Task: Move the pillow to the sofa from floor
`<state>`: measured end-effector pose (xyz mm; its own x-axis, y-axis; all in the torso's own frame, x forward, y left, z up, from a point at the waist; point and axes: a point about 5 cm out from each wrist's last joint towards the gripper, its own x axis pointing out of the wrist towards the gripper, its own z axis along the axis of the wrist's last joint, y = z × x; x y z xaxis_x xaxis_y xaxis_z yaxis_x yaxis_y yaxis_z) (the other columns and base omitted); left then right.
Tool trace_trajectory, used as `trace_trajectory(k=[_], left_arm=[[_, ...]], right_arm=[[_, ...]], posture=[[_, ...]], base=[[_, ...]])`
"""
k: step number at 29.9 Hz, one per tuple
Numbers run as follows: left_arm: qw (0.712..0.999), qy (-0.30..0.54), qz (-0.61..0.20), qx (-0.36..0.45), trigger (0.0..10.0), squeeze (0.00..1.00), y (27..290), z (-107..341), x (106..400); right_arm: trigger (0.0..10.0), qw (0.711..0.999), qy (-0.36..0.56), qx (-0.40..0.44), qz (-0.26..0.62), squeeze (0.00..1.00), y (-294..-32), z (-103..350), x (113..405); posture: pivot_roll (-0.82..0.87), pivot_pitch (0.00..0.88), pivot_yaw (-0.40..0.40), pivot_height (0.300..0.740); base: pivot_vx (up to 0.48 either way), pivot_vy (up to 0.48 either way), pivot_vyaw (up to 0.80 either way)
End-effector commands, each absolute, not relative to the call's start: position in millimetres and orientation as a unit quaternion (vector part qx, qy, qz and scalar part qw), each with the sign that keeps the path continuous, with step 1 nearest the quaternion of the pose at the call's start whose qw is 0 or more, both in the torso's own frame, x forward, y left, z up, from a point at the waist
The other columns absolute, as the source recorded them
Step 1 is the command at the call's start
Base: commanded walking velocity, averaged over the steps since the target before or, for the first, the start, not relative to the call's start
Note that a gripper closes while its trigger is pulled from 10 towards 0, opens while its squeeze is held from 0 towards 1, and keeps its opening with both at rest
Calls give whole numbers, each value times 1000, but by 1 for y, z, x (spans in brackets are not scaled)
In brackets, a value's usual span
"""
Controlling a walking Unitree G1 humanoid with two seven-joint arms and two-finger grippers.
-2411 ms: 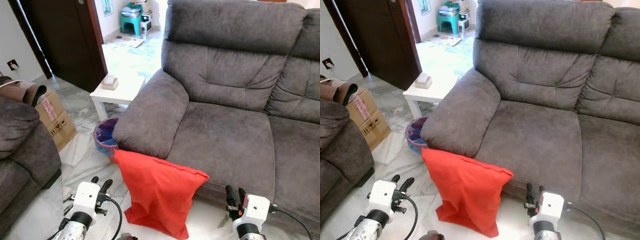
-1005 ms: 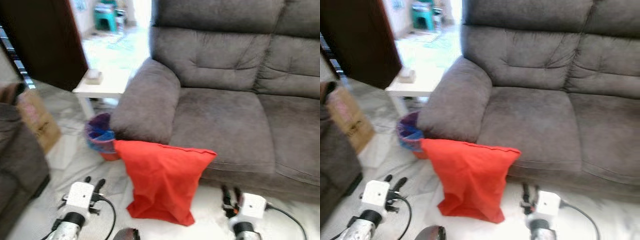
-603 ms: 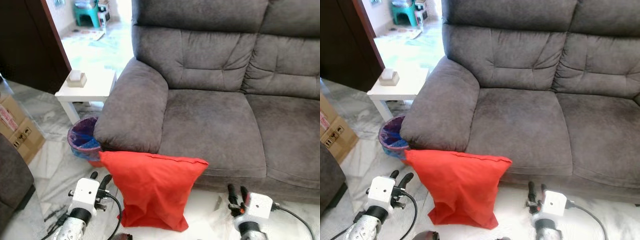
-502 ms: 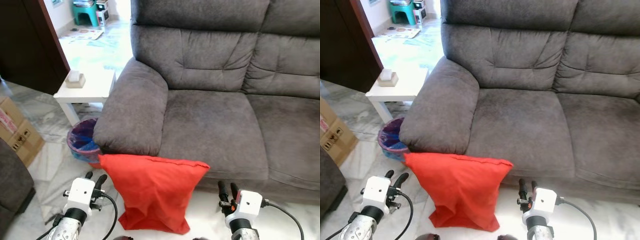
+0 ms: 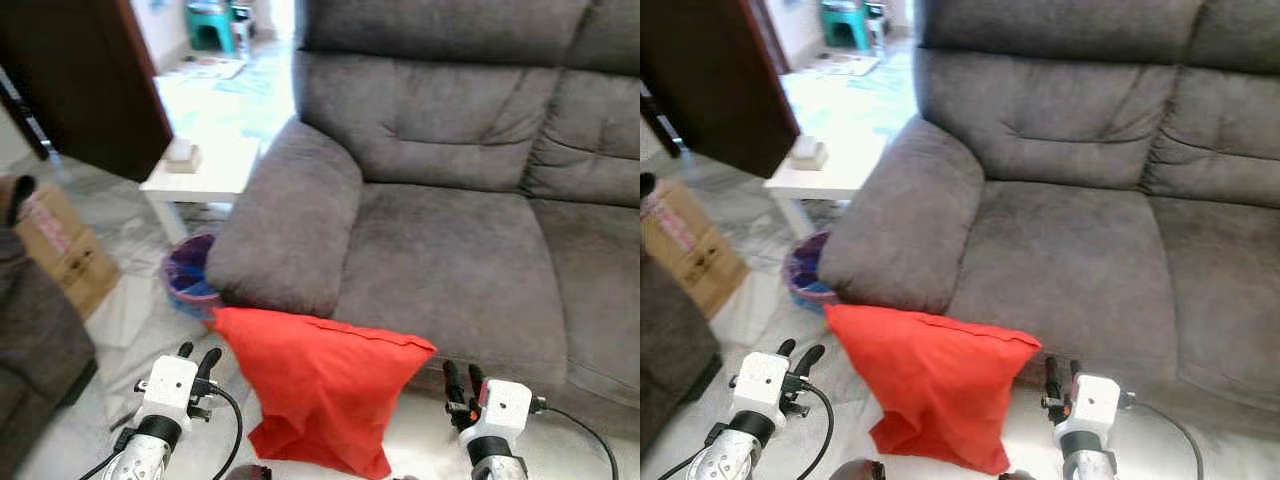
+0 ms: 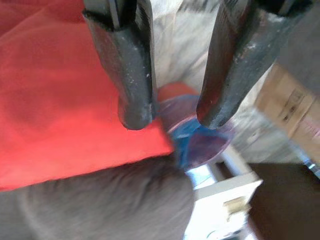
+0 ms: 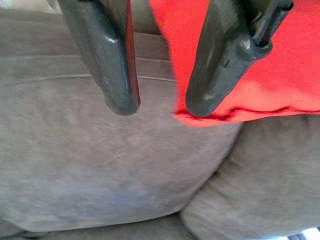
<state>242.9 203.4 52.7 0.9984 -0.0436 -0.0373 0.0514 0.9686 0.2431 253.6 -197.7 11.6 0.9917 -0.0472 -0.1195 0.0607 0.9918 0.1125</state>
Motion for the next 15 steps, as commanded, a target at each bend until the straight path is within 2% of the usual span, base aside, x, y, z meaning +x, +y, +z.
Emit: trace_trajectory(k=[1, 6, 15], left_arm=[[991, 22, -21, 129, 10000, 0, 207, 50, 240], [991, 25, -21, 126, 10000, 0, 206, 49, 240], [993, 28, -15, 111, 10000, 0, 203, 44, 238]], right_arm=[[10000, 995, 62, 71, -36, 0, -198, 8, 250], [10000, 995, 62, 69, -36, 0, -201, 9, 251], [10000, 996, 58, 60, -33, 0, -208, 14, 255]], posture=[[32, 126, 46, 636], [28, 123, 39, 636], [26, 114, 19, 636]], base=[[0, -465, 0], [0, -457, 0], [0, 0, 0]])
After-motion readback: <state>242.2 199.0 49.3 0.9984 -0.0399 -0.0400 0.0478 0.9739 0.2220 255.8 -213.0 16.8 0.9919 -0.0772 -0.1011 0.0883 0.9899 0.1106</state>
